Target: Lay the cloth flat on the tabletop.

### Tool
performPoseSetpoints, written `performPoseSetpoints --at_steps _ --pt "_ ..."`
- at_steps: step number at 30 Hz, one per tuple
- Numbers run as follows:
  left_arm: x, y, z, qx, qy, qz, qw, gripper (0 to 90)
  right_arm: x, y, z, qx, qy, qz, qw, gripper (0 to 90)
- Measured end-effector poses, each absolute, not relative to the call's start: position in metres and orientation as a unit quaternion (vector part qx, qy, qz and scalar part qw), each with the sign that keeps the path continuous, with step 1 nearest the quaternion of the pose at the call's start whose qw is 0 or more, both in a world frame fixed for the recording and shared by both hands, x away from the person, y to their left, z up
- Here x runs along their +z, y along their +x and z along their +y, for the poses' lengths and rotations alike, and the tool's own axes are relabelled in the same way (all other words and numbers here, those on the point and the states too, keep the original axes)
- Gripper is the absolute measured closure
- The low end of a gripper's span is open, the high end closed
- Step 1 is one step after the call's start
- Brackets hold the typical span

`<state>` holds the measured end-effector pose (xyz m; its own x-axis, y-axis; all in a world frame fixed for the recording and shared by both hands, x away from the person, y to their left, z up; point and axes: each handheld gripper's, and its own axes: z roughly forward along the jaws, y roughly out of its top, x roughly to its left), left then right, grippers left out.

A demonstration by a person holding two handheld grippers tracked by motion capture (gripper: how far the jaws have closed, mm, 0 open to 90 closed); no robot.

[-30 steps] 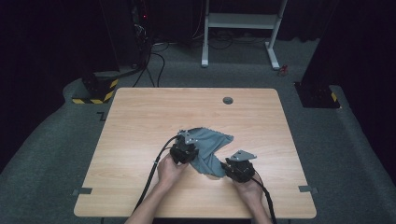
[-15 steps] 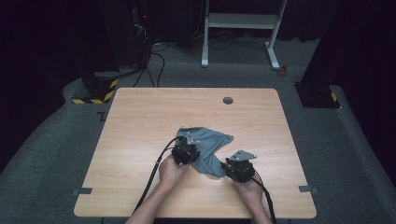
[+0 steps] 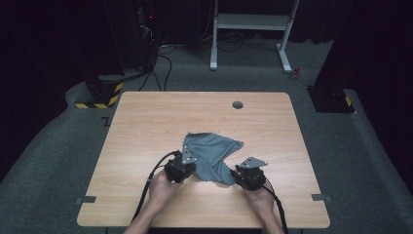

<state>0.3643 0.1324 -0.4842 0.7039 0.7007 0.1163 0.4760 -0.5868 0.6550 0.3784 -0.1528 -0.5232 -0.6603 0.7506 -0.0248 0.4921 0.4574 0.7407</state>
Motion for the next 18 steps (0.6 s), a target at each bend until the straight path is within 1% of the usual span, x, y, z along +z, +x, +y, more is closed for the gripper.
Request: performPoseSetpoints --at_steps 6,11,12,14,18 --pt "-0.497 0.339 0.164 0.182 0.866 0.361 0.295 88.1 -0.523 0.378 -0.153 0.365 0.369 0.836 0.176 70.5" --pt "-0.502 0.327 0.175 0.183 0.868 0.362 0.286 88.1 -0.523 0.376 -0.153 0.369 0.363 0.839 0.166 78.9" --pt "-0.503 0.324 0.177 0.182 0.870 0.360 0.284 88.1 -0.523 0.374 -0.153 0.371 0.359 0.841 0.163 82.8" --pt "-0.504 0.323 0.179 0.178 0.871 0.359 0.284 88.1 -0.523 0.373 -0.153 0.371 0.359 0.841 0.162 83.8" --pt "-0.507 0.318 0.179 0.172 0.875 0.356 0.279 87.1 -0.523 0.370 -0.155 0.372 0.357 0.843 0.155 88.9"
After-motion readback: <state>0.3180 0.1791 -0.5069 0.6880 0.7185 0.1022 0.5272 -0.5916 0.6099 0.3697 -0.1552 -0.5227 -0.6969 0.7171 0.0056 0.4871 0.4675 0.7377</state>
